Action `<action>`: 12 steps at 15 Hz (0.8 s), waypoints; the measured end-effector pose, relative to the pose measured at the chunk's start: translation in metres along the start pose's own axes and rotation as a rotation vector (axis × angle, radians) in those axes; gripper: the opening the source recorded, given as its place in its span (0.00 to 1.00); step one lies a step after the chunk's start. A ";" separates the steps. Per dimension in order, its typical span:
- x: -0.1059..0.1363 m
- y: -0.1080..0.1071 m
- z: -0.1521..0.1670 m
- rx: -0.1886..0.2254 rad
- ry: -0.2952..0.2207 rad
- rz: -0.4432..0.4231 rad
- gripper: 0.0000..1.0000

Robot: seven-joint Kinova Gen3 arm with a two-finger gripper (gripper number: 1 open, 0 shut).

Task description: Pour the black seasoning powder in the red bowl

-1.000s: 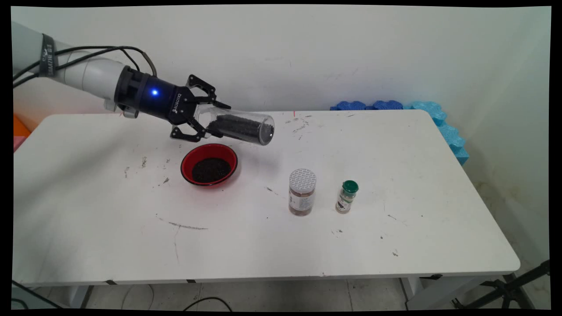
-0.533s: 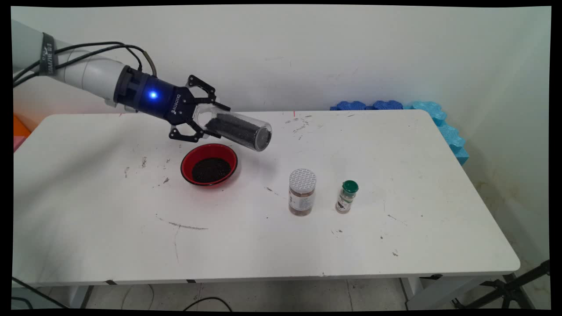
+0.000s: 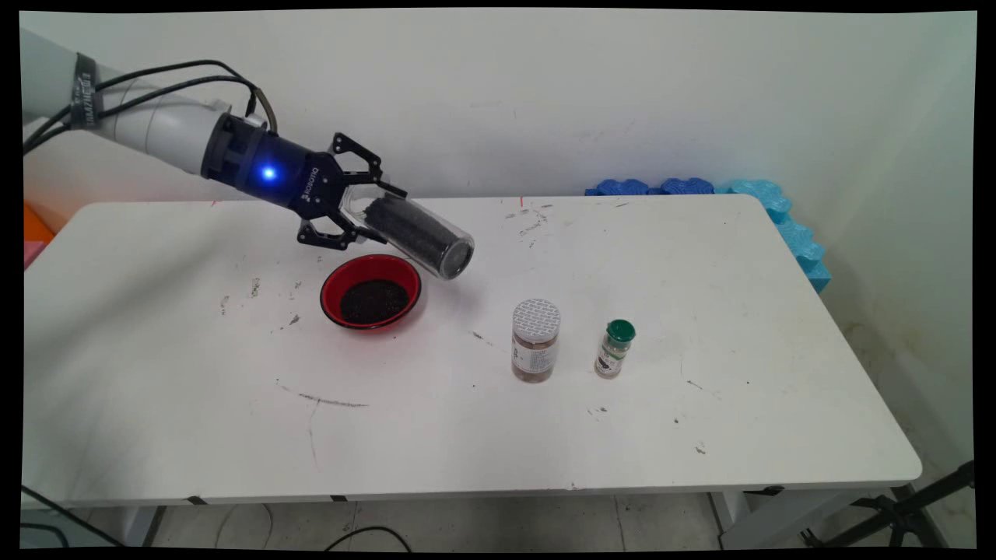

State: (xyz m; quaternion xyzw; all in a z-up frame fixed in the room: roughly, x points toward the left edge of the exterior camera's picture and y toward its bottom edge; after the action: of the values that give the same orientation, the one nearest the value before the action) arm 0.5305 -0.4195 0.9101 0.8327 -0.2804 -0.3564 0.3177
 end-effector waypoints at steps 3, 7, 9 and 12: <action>-0.001 0.002 0.000 0.007 -0.008 0.091 0.00; -0.001 0.005 0.001 0.016 -0.012 0.227 0.00; -0.001 0.007 0.002 0.019 -0.012 0.279 0.00; -0.002 0.010 0.002 0.023 -0.013 0.368 0.00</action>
State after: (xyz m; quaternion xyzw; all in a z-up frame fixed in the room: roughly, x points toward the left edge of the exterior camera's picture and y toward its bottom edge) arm 0.5252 -0.4254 0.9167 0.7685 -0.4343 -0.2945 0.3662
